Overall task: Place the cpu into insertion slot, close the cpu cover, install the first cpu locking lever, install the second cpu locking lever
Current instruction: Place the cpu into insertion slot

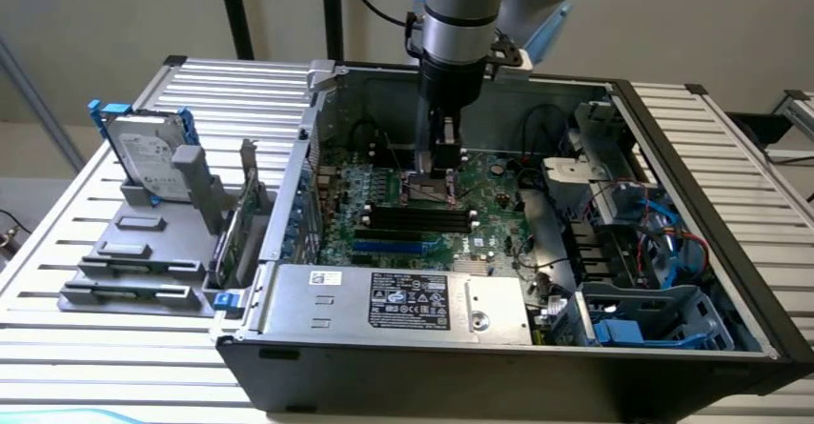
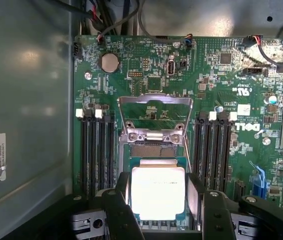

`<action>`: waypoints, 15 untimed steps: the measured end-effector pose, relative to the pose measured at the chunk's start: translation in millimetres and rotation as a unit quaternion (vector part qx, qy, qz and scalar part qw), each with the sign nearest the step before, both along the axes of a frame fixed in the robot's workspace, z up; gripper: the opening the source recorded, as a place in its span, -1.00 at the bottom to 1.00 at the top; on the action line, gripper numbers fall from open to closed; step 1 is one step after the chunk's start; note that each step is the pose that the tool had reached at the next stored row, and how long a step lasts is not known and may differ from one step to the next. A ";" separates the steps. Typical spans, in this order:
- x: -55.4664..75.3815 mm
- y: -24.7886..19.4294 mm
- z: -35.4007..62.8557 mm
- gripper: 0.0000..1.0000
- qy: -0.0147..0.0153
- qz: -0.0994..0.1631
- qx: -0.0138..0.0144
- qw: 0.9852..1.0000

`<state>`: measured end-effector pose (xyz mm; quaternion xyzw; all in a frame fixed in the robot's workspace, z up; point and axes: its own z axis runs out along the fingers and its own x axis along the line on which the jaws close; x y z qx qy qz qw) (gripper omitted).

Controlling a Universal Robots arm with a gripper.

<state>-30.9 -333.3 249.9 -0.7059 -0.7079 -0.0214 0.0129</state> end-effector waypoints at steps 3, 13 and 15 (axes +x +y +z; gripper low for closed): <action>0.0 0.1 -5.4 0.09 0.000 0.000 0.000 1.000; 0.0 1.1 -23.6 0.09 0.000 -0.001 0.000 1.000; 0.0 1.2 -26.9 0.09 0.000 -0.001 -0.001 1.000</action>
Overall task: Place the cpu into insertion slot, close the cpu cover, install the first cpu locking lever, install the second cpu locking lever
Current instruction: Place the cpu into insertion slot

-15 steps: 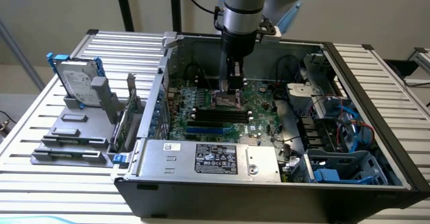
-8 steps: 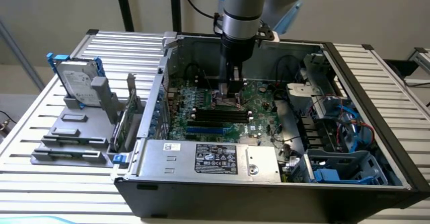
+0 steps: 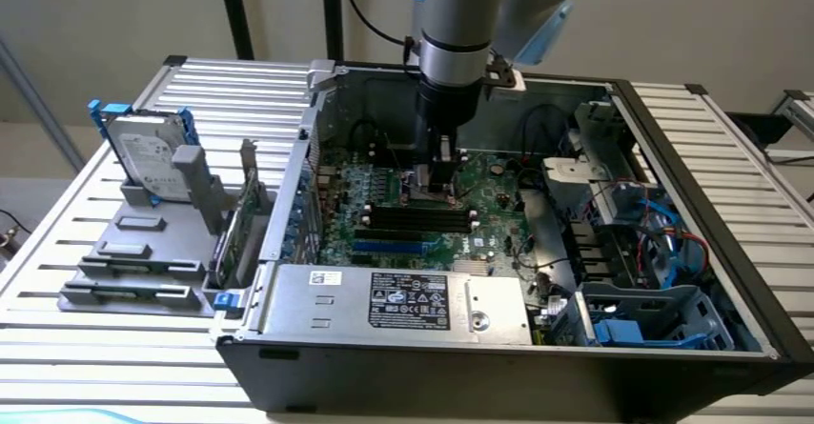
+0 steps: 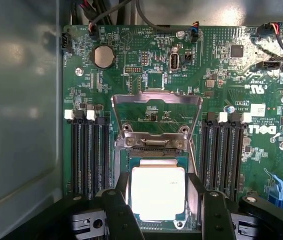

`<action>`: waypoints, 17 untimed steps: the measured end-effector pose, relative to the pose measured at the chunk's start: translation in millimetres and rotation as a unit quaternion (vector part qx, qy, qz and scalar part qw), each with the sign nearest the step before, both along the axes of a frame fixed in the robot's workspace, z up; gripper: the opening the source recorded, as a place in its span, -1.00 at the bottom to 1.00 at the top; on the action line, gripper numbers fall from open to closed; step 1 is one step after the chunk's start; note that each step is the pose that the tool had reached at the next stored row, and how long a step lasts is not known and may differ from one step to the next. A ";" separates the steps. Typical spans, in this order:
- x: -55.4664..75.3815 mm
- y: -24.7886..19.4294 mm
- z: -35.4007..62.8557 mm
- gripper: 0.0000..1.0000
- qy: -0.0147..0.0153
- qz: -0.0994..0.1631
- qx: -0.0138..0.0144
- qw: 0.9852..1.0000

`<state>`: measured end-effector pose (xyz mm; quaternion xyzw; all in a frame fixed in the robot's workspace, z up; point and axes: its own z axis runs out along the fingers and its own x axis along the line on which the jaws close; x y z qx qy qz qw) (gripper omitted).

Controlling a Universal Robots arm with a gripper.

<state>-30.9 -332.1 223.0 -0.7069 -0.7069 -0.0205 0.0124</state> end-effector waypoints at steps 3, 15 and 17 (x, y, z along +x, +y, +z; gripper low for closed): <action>0.0 0.1 -4.3 0.09 0.000 0.000 -0.001 1.000; -1.0 1.6 -12.7 0.09 0.001 -0.003 -0.006 1.000; -1.4 2.5 -13.9 0.09 0.001 -0.004 -0.006 1.000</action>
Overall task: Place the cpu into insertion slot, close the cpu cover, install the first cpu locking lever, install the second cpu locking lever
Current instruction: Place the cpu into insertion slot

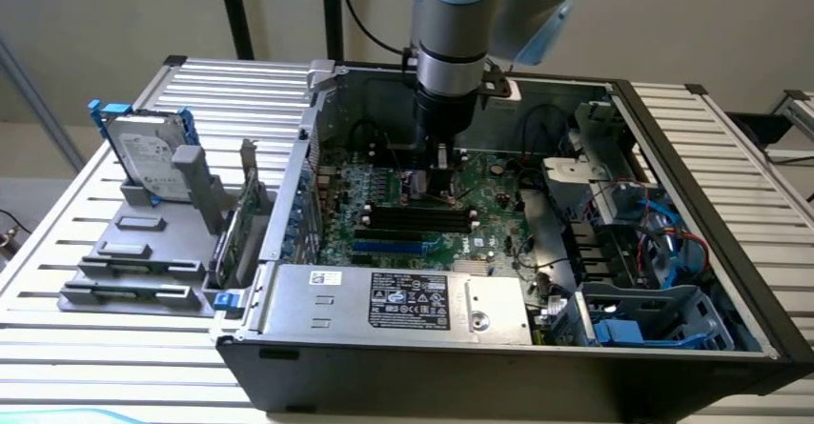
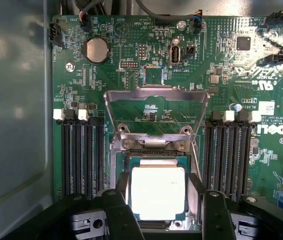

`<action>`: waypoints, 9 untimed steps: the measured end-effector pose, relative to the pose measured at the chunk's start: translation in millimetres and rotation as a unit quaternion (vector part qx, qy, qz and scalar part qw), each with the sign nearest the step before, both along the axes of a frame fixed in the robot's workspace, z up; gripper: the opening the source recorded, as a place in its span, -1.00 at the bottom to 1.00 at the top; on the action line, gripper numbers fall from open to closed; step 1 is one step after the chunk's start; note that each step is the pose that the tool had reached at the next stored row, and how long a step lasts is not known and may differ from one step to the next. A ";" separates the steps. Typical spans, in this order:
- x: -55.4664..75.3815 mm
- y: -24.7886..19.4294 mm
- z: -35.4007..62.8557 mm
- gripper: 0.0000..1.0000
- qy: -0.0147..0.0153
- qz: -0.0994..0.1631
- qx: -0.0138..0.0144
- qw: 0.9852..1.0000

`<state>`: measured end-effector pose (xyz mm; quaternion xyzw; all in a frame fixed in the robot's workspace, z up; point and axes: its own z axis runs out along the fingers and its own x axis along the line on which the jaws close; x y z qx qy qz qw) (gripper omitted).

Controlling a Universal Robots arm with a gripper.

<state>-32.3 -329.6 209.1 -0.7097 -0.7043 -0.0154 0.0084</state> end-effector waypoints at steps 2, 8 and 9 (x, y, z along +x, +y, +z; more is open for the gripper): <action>-0.2 0.8 -1.2 0.09 0.000 -0.001 0.000 1.000; -0.2 2.8 -4.6 0.09 0.001 -0.004 -0.002 1.000; -0.2 3.2 -5.0 0.09 0.002 -0.005 -0.002 1.000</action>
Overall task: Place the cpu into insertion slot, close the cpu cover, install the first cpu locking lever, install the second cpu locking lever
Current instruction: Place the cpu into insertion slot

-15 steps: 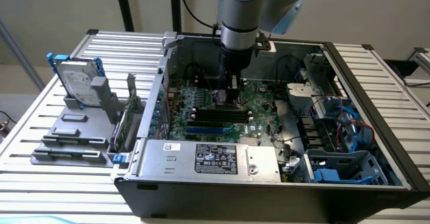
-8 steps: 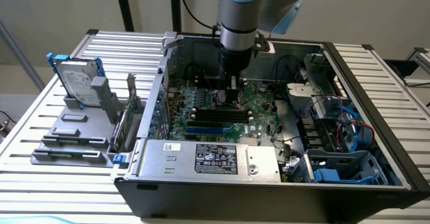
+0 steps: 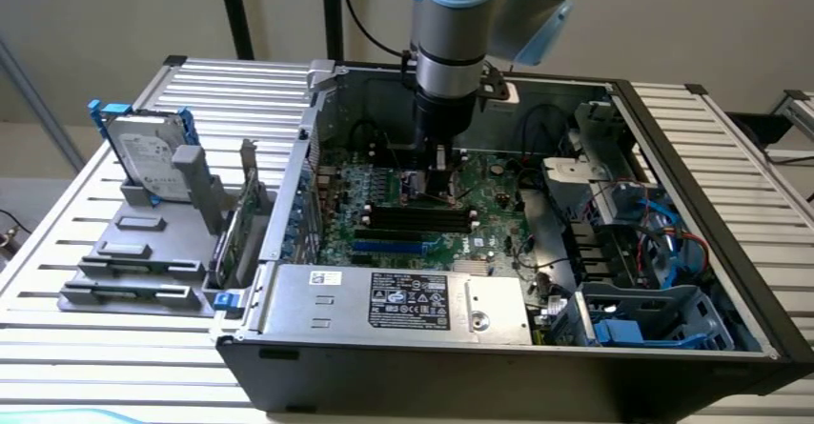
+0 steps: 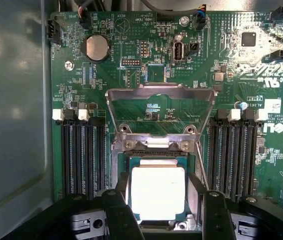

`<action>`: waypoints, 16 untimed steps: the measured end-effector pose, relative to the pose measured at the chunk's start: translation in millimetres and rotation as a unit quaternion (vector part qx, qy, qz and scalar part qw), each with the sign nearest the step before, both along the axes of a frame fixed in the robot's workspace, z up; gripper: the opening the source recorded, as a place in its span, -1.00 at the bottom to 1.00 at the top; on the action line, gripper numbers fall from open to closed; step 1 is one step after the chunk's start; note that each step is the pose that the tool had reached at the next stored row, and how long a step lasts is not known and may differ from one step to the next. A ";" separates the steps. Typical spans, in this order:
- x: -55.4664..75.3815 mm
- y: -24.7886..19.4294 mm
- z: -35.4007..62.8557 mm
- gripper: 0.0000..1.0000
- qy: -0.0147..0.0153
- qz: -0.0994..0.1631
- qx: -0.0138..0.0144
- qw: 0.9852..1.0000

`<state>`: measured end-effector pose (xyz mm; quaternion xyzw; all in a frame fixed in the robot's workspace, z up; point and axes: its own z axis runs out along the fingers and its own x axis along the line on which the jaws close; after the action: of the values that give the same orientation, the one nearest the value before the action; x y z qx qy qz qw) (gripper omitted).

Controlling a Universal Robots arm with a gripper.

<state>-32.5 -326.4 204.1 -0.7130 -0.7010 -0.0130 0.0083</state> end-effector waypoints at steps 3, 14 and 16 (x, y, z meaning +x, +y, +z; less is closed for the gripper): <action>0.0 0.6 -1.3 0.09 0.000 -0.001 0.000 1.000; -0.1 0.7 -3.3 0.09 0.000 -0.002 0.000 1.000; -0.1 0.7 -3.7 0.09 0.000 -0.002 0.000 1.000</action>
<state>-32.7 -325.7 200.4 -0.7142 -0.6998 -0.0127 0.0084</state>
